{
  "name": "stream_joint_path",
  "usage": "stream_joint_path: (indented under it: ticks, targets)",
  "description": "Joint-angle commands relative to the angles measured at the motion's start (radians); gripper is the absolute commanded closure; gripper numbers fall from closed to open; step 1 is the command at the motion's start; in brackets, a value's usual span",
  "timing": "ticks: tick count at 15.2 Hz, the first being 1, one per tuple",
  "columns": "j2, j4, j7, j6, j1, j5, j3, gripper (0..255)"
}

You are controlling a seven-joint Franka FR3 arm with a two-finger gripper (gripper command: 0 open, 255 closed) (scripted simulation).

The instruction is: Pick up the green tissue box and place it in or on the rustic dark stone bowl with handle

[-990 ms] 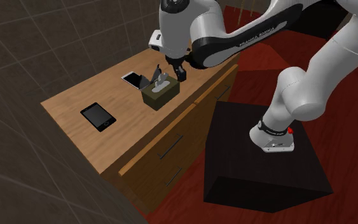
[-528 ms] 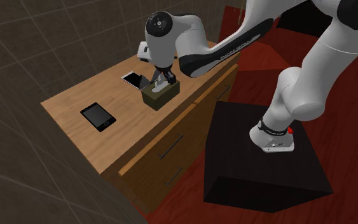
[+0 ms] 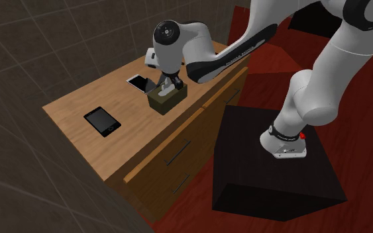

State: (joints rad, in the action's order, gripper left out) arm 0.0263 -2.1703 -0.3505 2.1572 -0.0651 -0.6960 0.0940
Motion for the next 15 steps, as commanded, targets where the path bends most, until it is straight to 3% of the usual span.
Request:
stream_joint_path:
  ticks: [1,4,5,15]
  targets:
    - [-0.001,0.0,0.0,0.001,0.0,-0.001,0.0,0]
    - [-0.001,0.0,0.0,0.001,0.0,0.0,0.0,0]
    - [-0.001,0.0,0.0,0.001,0.0,0.0,0.0,255]
    - [0.005,0.006,-0.009,-0.009,0.001,0.005,0.0,255]
